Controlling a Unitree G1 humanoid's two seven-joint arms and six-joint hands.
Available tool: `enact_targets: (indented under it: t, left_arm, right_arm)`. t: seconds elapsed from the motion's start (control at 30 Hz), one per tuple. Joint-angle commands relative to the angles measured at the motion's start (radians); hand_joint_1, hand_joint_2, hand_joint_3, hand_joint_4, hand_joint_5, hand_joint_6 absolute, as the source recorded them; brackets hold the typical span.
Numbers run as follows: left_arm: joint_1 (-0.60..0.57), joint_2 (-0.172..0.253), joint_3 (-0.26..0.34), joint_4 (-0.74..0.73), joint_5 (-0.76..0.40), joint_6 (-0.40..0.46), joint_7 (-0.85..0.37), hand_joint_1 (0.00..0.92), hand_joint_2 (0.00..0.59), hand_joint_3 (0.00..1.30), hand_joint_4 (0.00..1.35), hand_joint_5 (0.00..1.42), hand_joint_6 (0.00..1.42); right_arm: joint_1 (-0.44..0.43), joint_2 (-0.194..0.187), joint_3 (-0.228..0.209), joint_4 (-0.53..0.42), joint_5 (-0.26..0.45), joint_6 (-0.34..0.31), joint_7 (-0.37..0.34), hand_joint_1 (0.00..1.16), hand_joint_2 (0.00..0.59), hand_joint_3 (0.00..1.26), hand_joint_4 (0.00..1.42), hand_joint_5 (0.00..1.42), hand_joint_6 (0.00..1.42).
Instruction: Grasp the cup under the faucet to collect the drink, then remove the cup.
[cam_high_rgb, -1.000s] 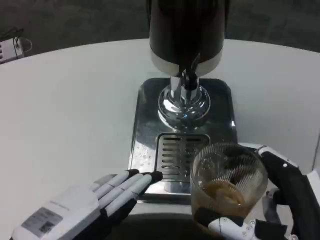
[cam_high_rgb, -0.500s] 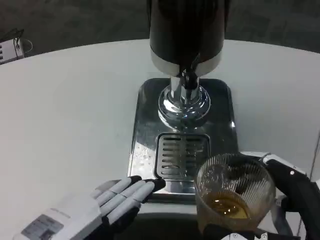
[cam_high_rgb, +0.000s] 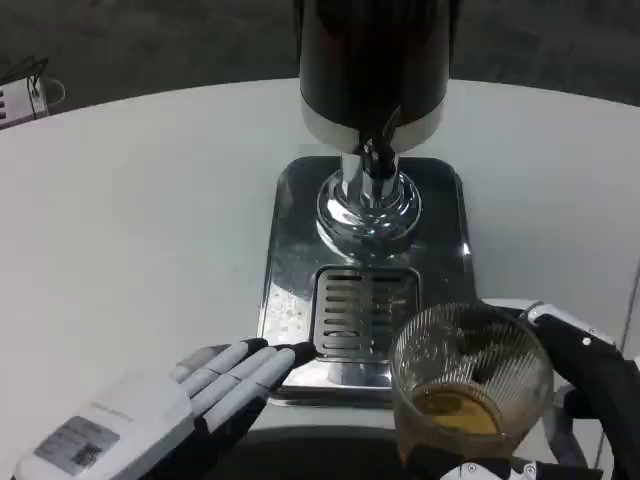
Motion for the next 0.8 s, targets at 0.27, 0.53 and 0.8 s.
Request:
enact_targets:
  t: [0.27,0.53,0.8]
  left_arm:
    - [0.000,-0.006,0.008,0.024,0.012,0.013,-0.005,0.000,0.075,0.00,0.00,0.00,0.03]
    - [0.000,-0.010,0.005,0.023,0.016,0.021,-0.003,0.000,0.075,0.00,0.00,0.00,0.03]
    - [-0.005,-0.014,0.002,0.021,0.021,0.029,-0.007,0.000,0.075,0.00,0.00,0.00,0.03]
  right_arm:
    - [-0.034,0.010,-0.006,0.008,0.019,-0.041,0.011,0.97,0.217,1.16,1.40,1.42,1.42]
    - [-0.043,0.012,-0.012,0.012,0.022,-0.041,0.015,0.97,0.217,1.16,1.40,1.42,1.42]
    - [-0.046,0.012,-0.023,0.013,0.030,-0.040,0.018,0.97,0.217,1.16,1.40,1.42,1.42]
